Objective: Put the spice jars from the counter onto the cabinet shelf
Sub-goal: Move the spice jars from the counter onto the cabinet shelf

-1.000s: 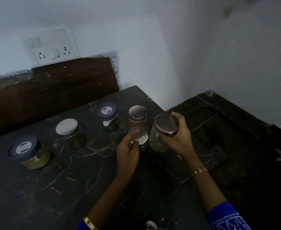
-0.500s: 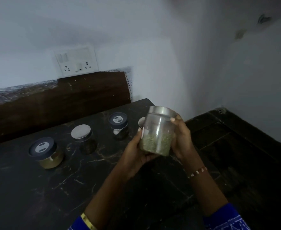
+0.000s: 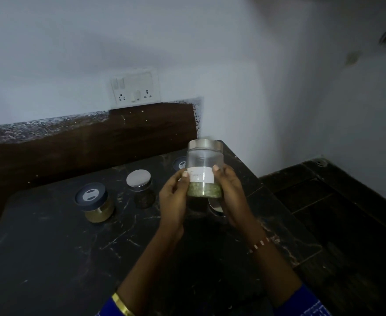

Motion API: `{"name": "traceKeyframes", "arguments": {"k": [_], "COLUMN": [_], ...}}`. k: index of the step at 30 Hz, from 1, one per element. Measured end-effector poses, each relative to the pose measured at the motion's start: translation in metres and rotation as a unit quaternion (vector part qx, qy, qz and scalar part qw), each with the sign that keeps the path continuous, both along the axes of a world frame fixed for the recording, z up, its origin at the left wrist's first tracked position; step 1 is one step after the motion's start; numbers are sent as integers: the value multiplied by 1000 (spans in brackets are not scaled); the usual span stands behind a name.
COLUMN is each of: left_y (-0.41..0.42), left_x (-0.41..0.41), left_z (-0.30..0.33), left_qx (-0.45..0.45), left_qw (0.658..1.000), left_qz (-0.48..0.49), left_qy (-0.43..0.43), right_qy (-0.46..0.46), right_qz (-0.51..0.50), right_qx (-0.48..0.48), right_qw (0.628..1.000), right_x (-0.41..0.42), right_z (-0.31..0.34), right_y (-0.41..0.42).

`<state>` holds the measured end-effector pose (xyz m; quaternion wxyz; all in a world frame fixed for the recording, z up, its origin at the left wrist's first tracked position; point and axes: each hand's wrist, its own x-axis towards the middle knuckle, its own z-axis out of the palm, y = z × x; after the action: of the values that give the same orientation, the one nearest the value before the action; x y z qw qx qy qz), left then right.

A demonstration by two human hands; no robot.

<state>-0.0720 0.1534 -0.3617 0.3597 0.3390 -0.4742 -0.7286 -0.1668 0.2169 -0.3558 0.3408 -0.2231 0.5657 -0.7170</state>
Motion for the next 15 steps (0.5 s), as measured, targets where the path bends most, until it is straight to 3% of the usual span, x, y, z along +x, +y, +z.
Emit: {"name": "traceKeyframes", "arguments": {"k": [6, 15], "left_y": [-1, -3], "left_x": [14, 25], "left_z": [4, 7], "left_qx": [-14, -29], "left_qw": [998, 994], "left_qz": [-28, -49], "left_qy": [53, 95], "right_qy": [-98, -65], "right_qz": [20, 27], "right_qx": [-69, -84], "right_qw": [993, 994], "right_x": [14, 20], "right_z": [7, 9], "right_y": [0, -4]}}
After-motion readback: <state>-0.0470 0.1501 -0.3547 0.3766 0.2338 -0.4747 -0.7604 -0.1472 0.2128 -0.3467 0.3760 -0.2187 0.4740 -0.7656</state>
